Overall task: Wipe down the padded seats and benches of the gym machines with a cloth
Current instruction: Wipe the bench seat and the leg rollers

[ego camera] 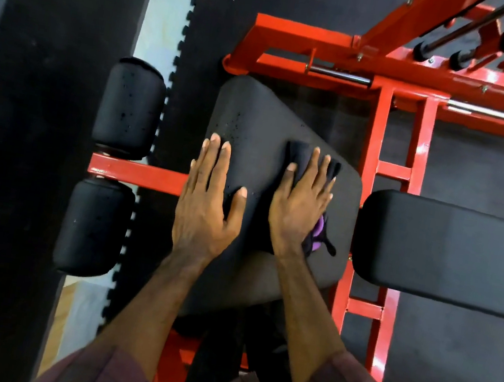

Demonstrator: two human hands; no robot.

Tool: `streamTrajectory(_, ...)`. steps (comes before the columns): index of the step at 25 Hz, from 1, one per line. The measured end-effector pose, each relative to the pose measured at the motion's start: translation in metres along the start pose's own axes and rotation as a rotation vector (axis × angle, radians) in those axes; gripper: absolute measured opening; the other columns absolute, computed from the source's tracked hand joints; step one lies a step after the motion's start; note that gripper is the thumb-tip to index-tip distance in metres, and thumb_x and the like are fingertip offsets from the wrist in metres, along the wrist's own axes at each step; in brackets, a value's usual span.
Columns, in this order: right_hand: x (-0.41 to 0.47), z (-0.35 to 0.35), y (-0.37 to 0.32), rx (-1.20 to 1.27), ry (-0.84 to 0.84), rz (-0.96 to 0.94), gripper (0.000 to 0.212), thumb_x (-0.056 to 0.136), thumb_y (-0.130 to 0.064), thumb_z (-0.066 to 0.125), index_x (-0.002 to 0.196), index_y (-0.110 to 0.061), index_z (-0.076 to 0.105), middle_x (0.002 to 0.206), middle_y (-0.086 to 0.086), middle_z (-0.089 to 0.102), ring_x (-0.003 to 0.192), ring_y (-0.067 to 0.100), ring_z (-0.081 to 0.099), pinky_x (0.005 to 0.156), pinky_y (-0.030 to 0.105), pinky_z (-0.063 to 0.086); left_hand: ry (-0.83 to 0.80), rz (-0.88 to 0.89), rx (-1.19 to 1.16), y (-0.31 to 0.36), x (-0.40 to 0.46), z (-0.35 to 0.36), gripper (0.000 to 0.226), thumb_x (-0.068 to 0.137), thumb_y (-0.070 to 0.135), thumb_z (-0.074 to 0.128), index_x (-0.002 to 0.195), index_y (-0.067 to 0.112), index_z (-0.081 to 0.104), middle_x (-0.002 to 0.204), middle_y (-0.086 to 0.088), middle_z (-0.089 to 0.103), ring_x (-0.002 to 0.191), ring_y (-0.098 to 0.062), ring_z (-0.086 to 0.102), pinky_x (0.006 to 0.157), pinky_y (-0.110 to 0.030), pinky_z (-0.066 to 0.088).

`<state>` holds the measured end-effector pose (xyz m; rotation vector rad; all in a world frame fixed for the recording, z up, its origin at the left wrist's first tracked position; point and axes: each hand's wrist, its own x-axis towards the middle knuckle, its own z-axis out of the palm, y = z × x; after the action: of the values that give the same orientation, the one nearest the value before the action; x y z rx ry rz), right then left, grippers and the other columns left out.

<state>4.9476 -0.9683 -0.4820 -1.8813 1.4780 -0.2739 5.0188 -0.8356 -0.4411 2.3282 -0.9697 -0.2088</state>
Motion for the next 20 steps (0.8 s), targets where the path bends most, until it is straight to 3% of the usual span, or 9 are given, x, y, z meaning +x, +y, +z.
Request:
streamTrajectory(3, -0.047, -0.016, 0.037, -0.017, -0.12, -0.356, 0.061, 0.11, -0.044, 0.037, 0.167, -0.025, 0.024, 0.176, -0.007, 0.015, 0.163, 0.02, 0.009, 0.132, 0.051, 0.007, -0.002, -0.174, -0.226, -0.005, -0.004, -0.005, 0.087, 0.101, 0.032, 0.069, 0.168, 0.012, 0.017, 0.177, -0.003, 0.008, 0.163, -0.012, 0.009, 0.131, -0.04, 0.02)
streamTrajectory(5, -0.051, -0.024, 0.056, -0.001, -0.121, -0.282, 0.062, 0.108, -0.047, 0.037, 0.166, -0.027, 0.027, 0.175, -0.009, 0.016, 0.162, 0.017, 0.011, 0.13, 0.057, 0.01, -0.06, -0.371, -0.359, -0.009, -0.009, -0.013, 0.096, 0.098, 0.048, 0.071, 0.17, 0.022, 0.011, 0.177, 0.008, 0.005, 0.16, 0.001, 0.006, 0.131, -0.031, 0.017)
streamTrajectory(8, -0.024, -0.002, 0.009, 0.032, -0.031, 0.024, 0.067, 0.104, -0.052, 0.033, 0.165, -0.025, 0.03, 0.175, -0.002, 0.019, 0.162, 0.026, 0.011, 0.127, 0.064, 0.012, -0.122, -0.568, -0.5, -0.021, -0.032, -0.017, 0.1, 0.092, 0.064, 0.069, 0.169, 0.028, 0.015, 0.175, 0.013, 0.017, 0.157, 0.005, 0.016, 0.131, -0.034, 0.021)
streamTrajectory(10, -0.027, 0.005, -0.013, 0.012, -0.023, -0.06, 0.066, 0.106, -0.051, 0.034, 0.166, -0.024, 0.028, 0.175, -0.001, 0.018, 0.163, 0.028, 0.009, 0.129, 0.059, 0.009, -0.096, -0.617, -0.576, -0.025, -0.046, -0.018, 0.093, 0.092, 0.071, 0.064, 0.167, 0.03, 0.026, 0.17, 0.013, 0.031, 0.152, 0.004, 0.029, 0.128, -0.035, 0.029)
streamTrajectory(13, -0.067, -0.012, 0.02, 0.0, -0.151, -0.419, 0.061, 0.111, -0.041, 0.04, 0.167, -0.022, 0.025, 0.175, -0.006, 0.016, 0.163, 0.017, 0.009, 0.132, 0.052, 0.007, -0.067, -0.703, -0.699, -0.028, -0.052, -0.02, 0.064, 0.102, 0.063, 0.056, 0.157, 0.032, 0.046, 0.148, 0.03, 0.054, 0.137, 0.016, 0.045, 0.123, -0.027, 0.036)
streamTrajectory(15, -0.07, -0.021, 0.036, 0.01, -0.163, -0.375, 0.061, 0.109, -0.042, 0.041, 0.166, -0.024, 0.026, 0.175, -0.008, 0.016, 0.162, 0.014, 0.011, 0.13, 0.057, 0.009, -0.062, -0.744, -0.757, -0.026, -0.049, -0.023, 0.052, 0.106, 0.053, 0.052, 0.154, 0.032, 0.051, 0.132, 0.041, 0.055, 0.123, 0.029, 0.045, 0.117, -0.014, 0.036)
streamTrajectory(16, -0.06, -0.015, 0.027, 0.038, -0.126, -0.259, 0.062, 0.108, -0.045, 0.04, 0.166, -0.026, 0.027, 0.175, -0.008, 0.017, 0.162, 0.017, 0.011, 0.129, 0.061, 0.01, -0.061, -0.758, -0.77, -0.026, -0.047, -0.023, 0.052, 0.107, 0.052, 0.051, 0.154, 0.031, 0.052, 0.135, 0.038, 0.055, 0.123, 0.029, 0.044, 0.116, -0.012, 0.035)
streamTrajectory(18, -0.039, 0.003, -0.017, 0.053, -0.079, -0.055, 0.065, 0.105, -0.052, 0.034, 0.166, -0.029, 0.028, 0.175, -0.006, 0.016, 0.163, 0.025, 0.009, 0.129, 0.062, 0.008, -0.061, -0.79, -0.764, -0.033, -0.046, -0.019, 0.054, 0.107, 0.056, 0.049, 0.154, 0.029, 0.053, 0.149, 0.022, 0.056, 0.134, 0.013, 0.048, 0.122, -0.022, 0.035)
streamTrajectory(20, -0.041, 0.009, -0.039, 0.002, -0.093, -0.192, 0.065, 0.107, -0.054, 0.033, 0.167, -0.028, 0.025, 0.176, -0.005, 0.013, 0.163, 0.024, 0.006, 0.131, 0.056, 0.006, -0.076, -0.865, -0.8, -0.044, -0.046, -0.013, 0.055, 0.104, 0.065, 0.046, 0.149, 0.036, 0.058, 0.148, 0.014, 0.06, 0.138, -0.001, 0.052, 0.123, -0.034, 0.038)
